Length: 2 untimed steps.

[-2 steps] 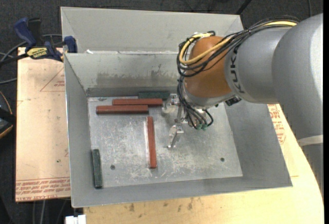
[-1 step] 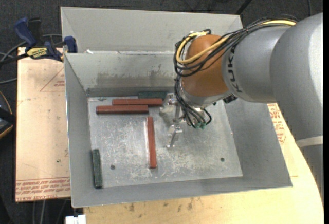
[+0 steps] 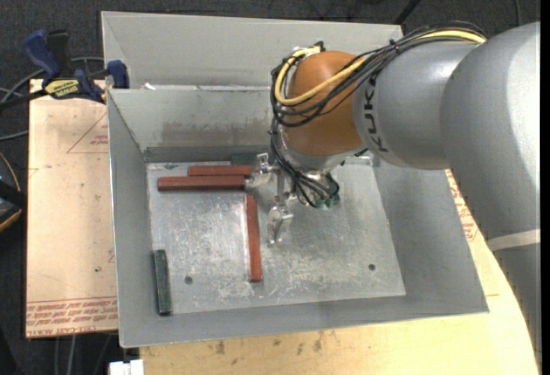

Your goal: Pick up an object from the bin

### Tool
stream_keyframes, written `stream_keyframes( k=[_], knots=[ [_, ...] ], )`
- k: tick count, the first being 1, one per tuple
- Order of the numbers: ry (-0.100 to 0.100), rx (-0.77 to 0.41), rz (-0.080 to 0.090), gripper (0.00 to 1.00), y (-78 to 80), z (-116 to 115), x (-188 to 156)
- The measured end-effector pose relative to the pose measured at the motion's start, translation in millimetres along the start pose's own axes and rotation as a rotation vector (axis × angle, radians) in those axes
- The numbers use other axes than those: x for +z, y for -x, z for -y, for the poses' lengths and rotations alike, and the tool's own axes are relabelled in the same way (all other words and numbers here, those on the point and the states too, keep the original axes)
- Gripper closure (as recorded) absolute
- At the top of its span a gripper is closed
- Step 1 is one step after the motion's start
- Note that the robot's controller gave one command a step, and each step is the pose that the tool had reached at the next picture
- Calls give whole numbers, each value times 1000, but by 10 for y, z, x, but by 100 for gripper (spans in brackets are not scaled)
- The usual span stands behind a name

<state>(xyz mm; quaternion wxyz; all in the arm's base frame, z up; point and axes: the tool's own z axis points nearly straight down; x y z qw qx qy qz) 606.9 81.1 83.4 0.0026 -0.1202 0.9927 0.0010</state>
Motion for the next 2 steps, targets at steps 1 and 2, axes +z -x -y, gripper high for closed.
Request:
stream_keyframes(
  k=[1,2],
  knots=[
    [0,-169,15,100,570,-660,42],
    [2,-172,-14,0,517,-659,64]
  ],
)
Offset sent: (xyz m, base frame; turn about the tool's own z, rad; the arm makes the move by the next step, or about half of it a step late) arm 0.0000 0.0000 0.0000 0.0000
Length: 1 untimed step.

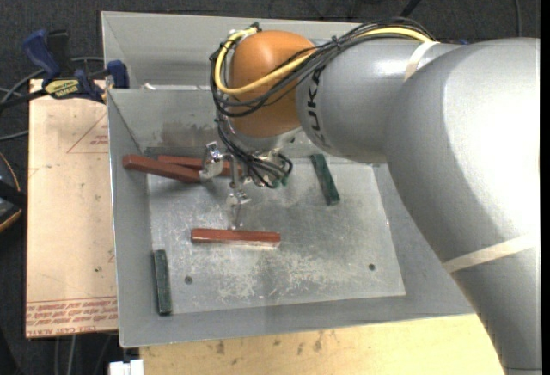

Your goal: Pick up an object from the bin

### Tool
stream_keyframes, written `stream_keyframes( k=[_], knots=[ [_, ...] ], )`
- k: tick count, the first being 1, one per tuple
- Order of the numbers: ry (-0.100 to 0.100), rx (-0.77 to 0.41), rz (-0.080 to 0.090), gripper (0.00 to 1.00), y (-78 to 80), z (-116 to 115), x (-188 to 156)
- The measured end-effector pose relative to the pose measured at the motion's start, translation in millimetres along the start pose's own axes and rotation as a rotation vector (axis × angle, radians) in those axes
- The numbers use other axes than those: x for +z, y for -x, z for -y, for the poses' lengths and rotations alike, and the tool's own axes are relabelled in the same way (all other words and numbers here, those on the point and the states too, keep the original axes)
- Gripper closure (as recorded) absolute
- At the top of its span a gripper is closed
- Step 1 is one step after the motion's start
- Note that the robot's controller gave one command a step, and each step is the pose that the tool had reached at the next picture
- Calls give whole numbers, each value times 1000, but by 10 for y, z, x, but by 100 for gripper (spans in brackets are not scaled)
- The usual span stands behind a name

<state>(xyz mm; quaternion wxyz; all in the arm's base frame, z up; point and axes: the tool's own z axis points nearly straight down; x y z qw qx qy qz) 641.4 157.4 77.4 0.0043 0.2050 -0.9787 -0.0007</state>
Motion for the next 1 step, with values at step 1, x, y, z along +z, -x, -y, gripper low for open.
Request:
stream_keyframes(
  k=[1],
  knots=[
    [0,0,1,0,1,1,0]
  ],
)
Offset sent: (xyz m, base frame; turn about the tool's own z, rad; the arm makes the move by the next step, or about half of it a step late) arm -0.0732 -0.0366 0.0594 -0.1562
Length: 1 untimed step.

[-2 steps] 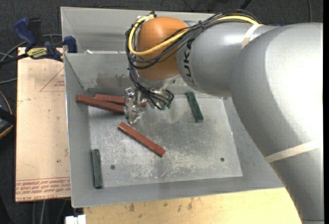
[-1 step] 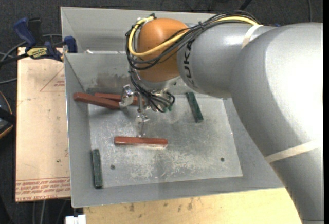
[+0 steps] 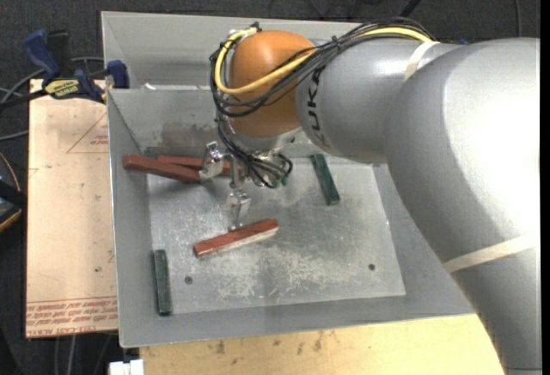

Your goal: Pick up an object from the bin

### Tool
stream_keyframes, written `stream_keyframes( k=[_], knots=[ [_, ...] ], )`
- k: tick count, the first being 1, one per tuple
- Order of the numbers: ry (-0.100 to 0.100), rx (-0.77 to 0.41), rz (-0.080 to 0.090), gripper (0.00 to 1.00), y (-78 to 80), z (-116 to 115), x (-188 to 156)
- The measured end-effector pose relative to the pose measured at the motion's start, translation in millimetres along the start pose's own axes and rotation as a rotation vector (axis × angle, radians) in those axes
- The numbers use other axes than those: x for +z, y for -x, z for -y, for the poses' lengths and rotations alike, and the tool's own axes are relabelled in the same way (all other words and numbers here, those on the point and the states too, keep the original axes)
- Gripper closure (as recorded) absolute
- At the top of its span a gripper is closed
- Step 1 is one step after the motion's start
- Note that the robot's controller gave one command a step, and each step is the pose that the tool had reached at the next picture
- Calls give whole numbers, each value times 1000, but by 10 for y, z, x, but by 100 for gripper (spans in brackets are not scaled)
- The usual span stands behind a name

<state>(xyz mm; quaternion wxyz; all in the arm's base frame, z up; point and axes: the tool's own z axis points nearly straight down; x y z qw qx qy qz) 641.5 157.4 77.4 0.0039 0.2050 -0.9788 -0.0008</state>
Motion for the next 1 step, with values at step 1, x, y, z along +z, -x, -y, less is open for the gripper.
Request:
stream_keyframes(
  k=[1],
  knots=[
    [0,-78,4,0,-414,-2,-185]
  ],
)
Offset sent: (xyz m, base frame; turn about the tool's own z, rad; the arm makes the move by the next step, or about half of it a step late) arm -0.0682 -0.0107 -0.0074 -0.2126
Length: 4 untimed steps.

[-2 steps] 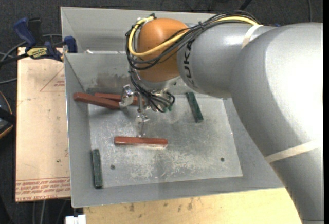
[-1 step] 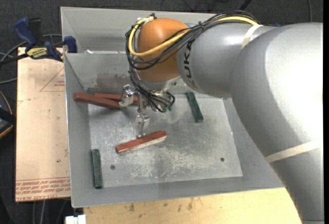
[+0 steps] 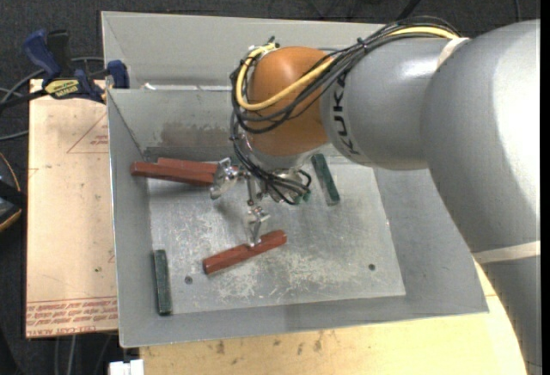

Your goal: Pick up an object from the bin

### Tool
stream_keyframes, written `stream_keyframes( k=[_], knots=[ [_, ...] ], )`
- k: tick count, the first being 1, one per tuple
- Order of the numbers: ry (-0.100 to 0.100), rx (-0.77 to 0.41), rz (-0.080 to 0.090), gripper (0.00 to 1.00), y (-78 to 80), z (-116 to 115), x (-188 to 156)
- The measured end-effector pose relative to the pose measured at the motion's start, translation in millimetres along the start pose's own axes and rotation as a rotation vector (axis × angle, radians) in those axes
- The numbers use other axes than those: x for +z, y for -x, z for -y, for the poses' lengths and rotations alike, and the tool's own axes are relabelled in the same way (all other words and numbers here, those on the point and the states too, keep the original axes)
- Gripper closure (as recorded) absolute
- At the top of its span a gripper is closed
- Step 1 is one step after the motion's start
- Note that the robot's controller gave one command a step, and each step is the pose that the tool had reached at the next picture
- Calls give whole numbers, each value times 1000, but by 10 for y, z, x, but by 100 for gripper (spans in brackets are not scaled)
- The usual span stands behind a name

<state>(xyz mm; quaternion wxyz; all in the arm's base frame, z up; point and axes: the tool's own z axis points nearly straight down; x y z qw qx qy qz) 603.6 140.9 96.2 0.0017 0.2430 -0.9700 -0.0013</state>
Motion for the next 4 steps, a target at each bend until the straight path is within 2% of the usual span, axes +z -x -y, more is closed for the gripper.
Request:
stream_keyframes(
  k=[1,2,3,4],
  knots=[
    [-6,-65,11,0,-216,-48,-240],
    [-3,-262,10,100,-785,-317,145],
    [-3,-262,10,100,-785,-317,145],
    [-5,-235,9,100,-762,-370,-1512]
  ],
)
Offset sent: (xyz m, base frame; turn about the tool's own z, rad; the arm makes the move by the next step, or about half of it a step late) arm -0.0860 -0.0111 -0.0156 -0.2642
